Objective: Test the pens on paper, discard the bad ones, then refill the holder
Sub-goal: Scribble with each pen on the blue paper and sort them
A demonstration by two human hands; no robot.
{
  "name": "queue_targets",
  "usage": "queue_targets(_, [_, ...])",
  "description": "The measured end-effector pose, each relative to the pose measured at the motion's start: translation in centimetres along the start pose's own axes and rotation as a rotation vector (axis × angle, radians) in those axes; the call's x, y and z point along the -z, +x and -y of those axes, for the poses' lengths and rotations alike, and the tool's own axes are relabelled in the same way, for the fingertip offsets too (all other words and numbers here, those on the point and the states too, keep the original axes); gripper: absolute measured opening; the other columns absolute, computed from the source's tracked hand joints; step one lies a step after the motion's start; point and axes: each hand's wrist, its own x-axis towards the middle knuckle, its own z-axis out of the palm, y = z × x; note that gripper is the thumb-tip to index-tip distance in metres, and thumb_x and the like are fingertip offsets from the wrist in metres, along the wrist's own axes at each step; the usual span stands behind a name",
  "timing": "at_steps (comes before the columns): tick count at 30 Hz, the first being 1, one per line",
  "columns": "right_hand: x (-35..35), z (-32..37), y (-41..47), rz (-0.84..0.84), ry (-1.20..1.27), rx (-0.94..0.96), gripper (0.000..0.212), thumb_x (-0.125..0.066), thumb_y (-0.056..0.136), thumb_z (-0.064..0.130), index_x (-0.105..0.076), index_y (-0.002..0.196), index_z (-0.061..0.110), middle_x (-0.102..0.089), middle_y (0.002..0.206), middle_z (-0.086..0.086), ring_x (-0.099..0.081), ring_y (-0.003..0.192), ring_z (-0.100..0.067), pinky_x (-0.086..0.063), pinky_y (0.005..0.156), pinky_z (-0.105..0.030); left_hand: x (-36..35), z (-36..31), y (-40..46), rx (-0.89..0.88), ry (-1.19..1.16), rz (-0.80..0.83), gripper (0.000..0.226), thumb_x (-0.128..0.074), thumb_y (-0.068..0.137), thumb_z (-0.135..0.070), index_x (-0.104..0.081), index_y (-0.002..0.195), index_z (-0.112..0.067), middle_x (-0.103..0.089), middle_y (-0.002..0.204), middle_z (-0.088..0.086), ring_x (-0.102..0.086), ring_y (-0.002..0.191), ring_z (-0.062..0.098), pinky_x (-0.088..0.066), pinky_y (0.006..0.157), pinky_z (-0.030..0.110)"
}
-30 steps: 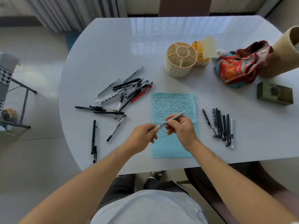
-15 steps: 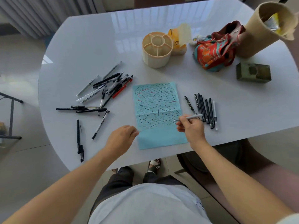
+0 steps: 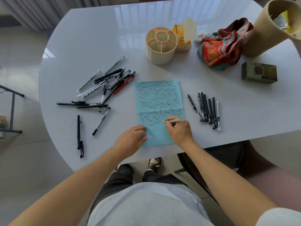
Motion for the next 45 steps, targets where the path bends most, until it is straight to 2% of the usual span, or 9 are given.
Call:
queue_targets(3, [0.9,-0.4,0.0,0.006,0.015,-0.079,0.015,-0.062,0.085,0.025,-0.074,0.076,0.024,-0.072,0.068,0.009,-0.067,0.062,-0.009,-0.058,0.059,-0.031,0.2,0.0,0.1,0.036,-0.009,0.017,0.023,-0.057,0.098,-0.034,-0.068,0.092,-0.015,-0.063,0.134,-0.001,-0.053,0.129,0.015,-0.041,0.102,0.027])
queue_targets(12, [2.2,0.8,-1.2,0.138,0.760,-0.297,0.009,-0.067,0.090,0.014,-0.065,0.094,0.005,-0.075,0.082,-0.018,-0.069,0.060,-0.020,-0.060,0.060,-0.031,0.9,-1.6,0.9,0.146,-0.158,-0.041,0.022,-0.055,0.099,-0.039,-0.068,0.101,-0.022,-0.066,0.125,-0.010,-0.060,0.113,0.011,-0.046,0.092,0.028])
queue_targets(27, [1.3,1.7,-2.0,0.255,0.789,-0.276,0.010,-0.069,0.095,0.017,-0.071,0.095,0.007,-0.075,0.082,-0.020,-0.069,0.062,-0.025,-0.064,0.074,-0.047,2.1,-3.7,1.9,0.162,-0.181,0.032,0.019,-0.054,0.099,-0.036,-0.065,0.093,-0.022,-0.068,0.081,-0.010,-0.060,0.074,0.012,-0.050,0.069,0.035])
queue_targets(31, [0.8,2.0,-1.7,0.226,0.776,-0.298,0.011,-0.066,0.099,0.018,-0.070,0.096,0.008,-0.074,0.078,-0.014,-0.067,0.058,-0.022,-0.062,0.067,-0.040,2.0,-4.4,2.3,0.203,-0.212,0.011,0.017,-0.055,0.098,-0.027,-0.063,0.085,-0.020,-0.067,0.071,-0.010,-0.061,0.066,0.013,-0.051,0.067,0.039])
queue_targets(35, [1.2,2.2,-0.6,0.298,0.666,-0.290,0.009,-0.064,0.100,0.017,-0.068,0.094,0.012,-0.071,0.077,-0.008,-0.064,0.063,-0.019,-0.059,0.060,-0.032,1.8,-4.3,2.7,0.202,-0.249,0.058,0.018,-0.056,0.098,-0.032,-0.067,0.088,-0.022,-0.067,0.072,-0.012,-0.062,0.069,0.011,-0.051,0.069,0.036])
queue_targets(37, [2.4,1.6,1.3,0.290,0.543,-0.325,0.010,-0.062,0.101,0.020,-0.065,0.095,0.012,-0.070,0.087,-0.009,-0.064,0.069,-0.016,-0.058,0.059,-0.030,1.9,-4.0,3.0,0.209,-0.252,0.071,0.022,-0.056,0.098,-0.041,-0.070,0.106,-0.026,-0.072,0.092,-0.014,-0.064,0.085,0.008,-0.052,0.080,0.033])
queue_targets(40, [5.3,0.1,5.6,0.195,-0.005,-0.296,0.015,-0.054,0.102,0.022,-0.062,0.102,0.010,-0.067,0.100,-0.008,-0.063,0.082,-0.022,-0.055,0.071,-0.038,2.1,-2.2,2.7,0.269,-0.197,0.031,0.041,-0.051,0.099,-0.047,-0.058,0.134,-0.027,-0.064,0.128,-0.011,-0.056,0.119,0.009,-0.042,0.103,0.030])
queue_targets(42, [6.7,-1.2,7.7,0.155,-0.364,-0.221,0.015,-0.050,0.102,0.021,-0.060,0.101,0.009,-0.064,0.099,-0.011,-0.057,0.086,-0.029,-0.045,0.074,-0.035,2.2,-0.7,1.7,0.309,-0.160,0.012,0.039,-0.050,0.100,-0.044,-0.057,0.134,-0.027,-0.062,0.132,-0.008,-0.052,0.125,0.012,-0.039,0.107,0.031])
queue_targets(45, [7.3,-2.8,9.1,0.161,-0.577,-0.182,0.018,-0.050,0.098,0.011,-0.062,0.108,0.002,-0.066,0.112,-0.022,-0.063,0.099,-0.038,-0.052,0.082,-0.041,2.3,0.8,0.0,0.350,-0.155,0.000,0.030,-0.051,0.099,-0.037,-0.061,0.126,-0.027,-0.063,0.129,-0.008,-0.054,0.124,0.014,-0.041,0.105,0.033])
